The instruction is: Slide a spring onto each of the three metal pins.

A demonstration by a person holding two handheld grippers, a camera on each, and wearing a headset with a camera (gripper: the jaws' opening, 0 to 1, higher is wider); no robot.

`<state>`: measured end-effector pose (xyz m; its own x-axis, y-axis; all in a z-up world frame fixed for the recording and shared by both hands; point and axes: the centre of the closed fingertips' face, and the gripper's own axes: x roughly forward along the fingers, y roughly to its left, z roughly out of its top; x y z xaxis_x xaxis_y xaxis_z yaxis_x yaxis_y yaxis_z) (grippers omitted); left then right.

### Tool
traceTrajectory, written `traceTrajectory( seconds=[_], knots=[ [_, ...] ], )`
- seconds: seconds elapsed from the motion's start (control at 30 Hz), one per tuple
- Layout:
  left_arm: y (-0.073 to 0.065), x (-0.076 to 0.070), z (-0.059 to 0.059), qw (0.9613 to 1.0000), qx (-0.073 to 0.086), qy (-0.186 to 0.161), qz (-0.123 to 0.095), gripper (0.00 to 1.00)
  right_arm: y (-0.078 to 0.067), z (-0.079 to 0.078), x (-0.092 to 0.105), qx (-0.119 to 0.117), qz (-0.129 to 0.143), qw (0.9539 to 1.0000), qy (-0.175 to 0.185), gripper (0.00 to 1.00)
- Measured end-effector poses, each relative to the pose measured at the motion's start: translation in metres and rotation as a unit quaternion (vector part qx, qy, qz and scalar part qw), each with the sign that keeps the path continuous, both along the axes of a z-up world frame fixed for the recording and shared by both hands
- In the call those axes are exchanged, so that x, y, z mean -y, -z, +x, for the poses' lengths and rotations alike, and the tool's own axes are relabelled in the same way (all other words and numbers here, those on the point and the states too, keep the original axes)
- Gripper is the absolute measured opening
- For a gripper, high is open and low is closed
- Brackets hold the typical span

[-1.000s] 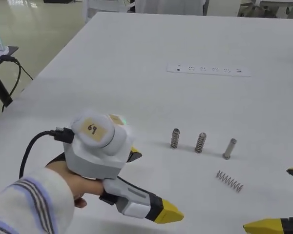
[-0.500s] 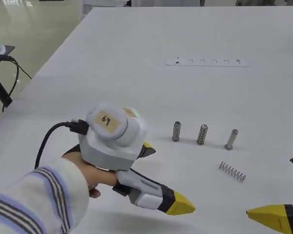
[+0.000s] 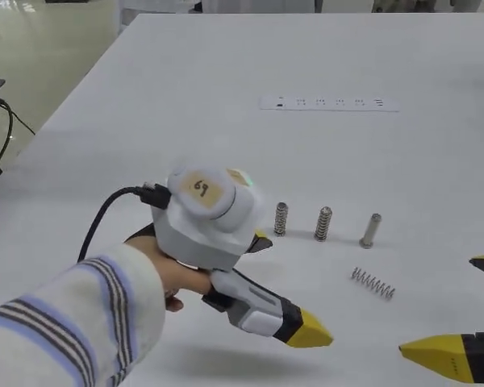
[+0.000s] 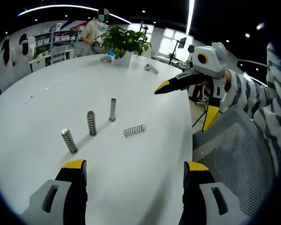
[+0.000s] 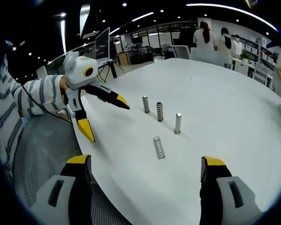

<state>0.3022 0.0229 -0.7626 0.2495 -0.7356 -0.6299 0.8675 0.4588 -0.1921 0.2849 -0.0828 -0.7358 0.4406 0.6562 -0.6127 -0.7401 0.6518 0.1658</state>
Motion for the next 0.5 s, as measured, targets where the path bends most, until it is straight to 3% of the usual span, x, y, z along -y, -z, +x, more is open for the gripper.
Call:
traceTrajectory(
  seconds=[0.1, 0.2, 0.33, 0.5],
  knots=[
    [0.003, 0.004, 0.003, 0.9999, 0.009, 0.010, 0.010, 0.80, 0.000, -0.002, 0.000, 0.000, -0.001, 1.0000, -0.001, 0.95],
    [0.003, 0.009, 0.004, 0.9997, 0.012, 0.020, 0.010, 0.80, 0.000, -0.003, 0.000, 0.000, -0.004, 1.0000, -0.003, 0.95],
    [0.010, 0.014, 0.004, 0.9987, 0.013, 0.041, 0.027, 0.79, 0.000, -0.005, -0.001, -0.005, -0.002, 1.0000, -0.003, 0.95],
    [0.012, 0.019, 0.010, 0.9984, 0.018, 0.046, 0.026, 0.78, 0.001, -0.003, 0.002, -0.004, -0.010, 0.9999, -0.003, 0.95]
  ],
)
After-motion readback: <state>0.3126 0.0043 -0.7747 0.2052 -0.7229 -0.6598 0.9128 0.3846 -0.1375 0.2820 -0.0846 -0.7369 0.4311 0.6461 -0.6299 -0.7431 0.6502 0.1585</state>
